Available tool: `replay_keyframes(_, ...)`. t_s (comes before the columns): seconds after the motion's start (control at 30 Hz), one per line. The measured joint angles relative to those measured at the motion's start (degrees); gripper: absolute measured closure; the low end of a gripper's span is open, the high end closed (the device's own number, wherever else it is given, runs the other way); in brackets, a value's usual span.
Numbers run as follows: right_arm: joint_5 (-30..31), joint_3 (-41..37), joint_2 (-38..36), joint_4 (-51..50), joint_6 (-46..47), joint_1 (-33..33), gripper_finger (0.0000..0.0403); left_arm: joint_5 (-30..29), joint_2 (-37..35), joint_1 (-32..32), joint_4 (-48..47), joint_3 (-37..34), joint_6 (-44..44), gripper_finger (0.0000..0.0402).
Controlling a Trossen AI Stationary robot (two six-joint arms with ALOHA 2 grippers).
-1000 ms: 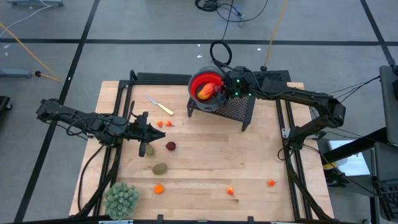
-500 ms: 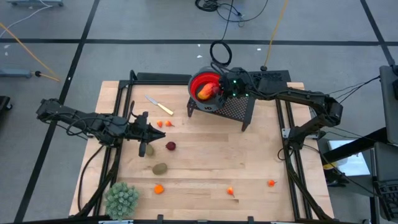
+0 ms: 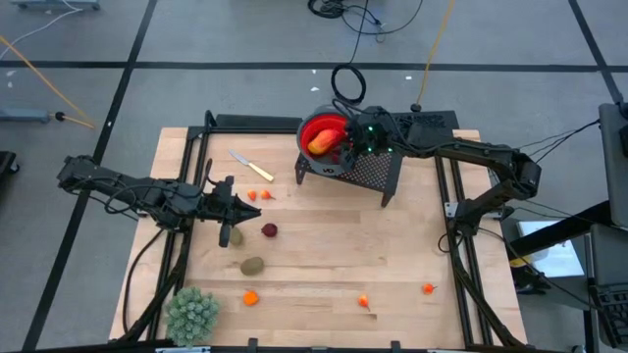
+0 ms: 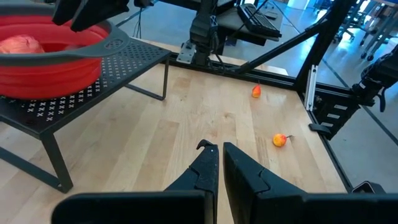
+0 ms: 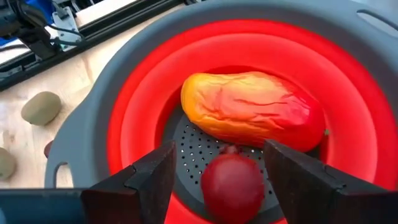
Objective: Pick & Place Fruit
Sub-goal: Put the top kiwi into the strainer bowl on the shelf
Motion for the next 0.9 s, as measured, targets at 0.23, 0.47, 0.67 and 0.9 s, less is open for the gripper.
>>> replay_keyframes(0.23,0.02,-0.04,-1.59,1.11,-0.47,1.09,0.0206,0.02,-0.02,0.00,0.00,0.00,0.00,0.0380)
replay_keyframes(0.47,1.55,-0.04,-5.40,0.98,-0.52,5.08,0.0298,0.02,-0.02,0.00,-0.02,0.00,-0.02,0.0380)
replay_keyframes(0.67,3.37,-0.04,-8.87,0.80,-2.21,9.65,0.0385,0.04,0.00,0.00,-0.26,0.00,-0.02,0.0380)
replay_keyframes(0.9,10.83,-0.04,-12.31,-0.85,-3.49,14.92,0.0398,0.04,0.00,0.00,-0.24,0.00,-0.02,0.0380)
